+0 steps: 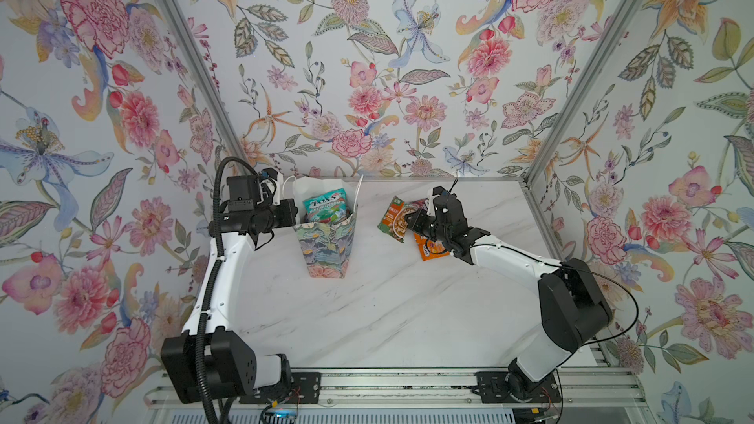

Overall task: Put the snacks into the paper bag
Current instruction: 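Close the right gripper on the green-orange soup packet's edge, then lift the soup packet with the right gripper over the paper bag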

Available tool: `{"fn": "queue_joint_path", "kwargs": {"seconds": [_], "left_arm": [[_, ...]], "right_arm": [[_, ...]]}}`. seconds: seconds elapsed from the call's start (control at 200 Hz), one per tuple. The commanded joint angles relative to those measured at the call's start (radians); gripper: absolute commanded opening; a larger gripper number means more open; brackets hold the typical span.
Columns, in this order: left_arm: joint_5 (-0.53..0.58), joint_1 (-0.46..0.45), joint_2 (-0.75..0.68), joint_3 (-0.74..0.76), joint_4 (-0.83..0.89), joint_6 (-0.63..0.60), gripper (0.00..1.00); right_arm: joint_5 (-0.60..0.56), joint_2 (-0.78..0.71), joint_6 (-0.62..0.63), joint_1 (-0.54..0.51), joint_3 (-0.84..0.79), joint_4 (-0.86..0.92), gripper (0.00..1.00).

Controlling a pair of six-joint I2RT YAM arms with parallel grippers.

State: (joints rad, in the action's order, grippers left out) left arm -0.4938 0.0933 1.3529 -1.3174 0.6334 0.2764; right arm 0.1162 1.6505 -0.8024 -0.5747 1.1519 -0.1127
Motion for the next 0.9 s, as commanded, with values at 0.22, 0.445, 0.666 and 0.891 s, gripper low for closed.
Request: {"fn": "queue_joint_path", "kwargs": {"seconds": [0.22,0.445,0.666,0.891], "left_arm": [[-0.015,-0.005,-0.017,0.02,0.008,-0.002,0.03],[-0.019,-0.006,-0.018,0.023,0.008,0.0,0.03],[-0.021,-0.006,-0.017,0.023,0.006,0.003,0.03],[-0.02,-0.007,-0.016,0.016,0.008,0.003,0.03]], "right_arm": [[-0.162,-0.168,0.242,-0.099,0.226,0.214,0.0],[-0.193,-0.208,0.291,-0.138,0.303,0.228,0.0],[-0.21,-0.202,0.35,-0.19,0.409,0.238,0.0],[-0.161,-0.121,0.4,-0.251,0.554,0.268,0.0]]}}
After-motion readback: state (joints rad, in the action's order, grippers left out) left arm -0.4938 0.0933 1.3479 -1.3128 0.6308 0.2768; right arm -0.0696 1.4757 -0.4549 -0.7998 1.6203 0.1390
